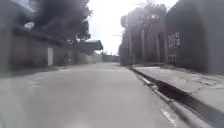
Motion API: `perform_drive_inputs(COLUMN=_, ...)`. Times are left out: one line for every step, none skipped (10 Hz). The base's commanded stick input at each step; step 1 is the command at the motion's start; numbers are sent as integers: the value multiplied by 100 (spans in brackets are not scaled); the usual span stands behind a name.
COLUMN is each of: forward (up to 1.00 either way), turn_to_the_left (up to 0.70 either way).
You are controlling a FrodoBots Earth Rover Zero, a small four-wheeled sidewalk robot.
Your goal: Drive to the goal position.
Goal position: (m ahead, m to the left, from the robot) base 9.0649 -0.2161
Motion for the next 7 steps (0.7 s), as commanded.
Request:
perform_drive_inputs(forward=100, turn_to_the_left=0)
perform_drive_inputs(forward=100, turn_to_the_left=0)
perform_drive_inputs(forward=100, turn_to_the_left=0)
perform_drive_inputs(forward=100, turn_to_the_left=0)
perform_drive_inputs(forward=100, turn_to_the_left=0)
perform_drive_inputs(forward=100, turn_to_the_left=0)
perform_drive_inputs(forward=100, turn_to_the_left=0)
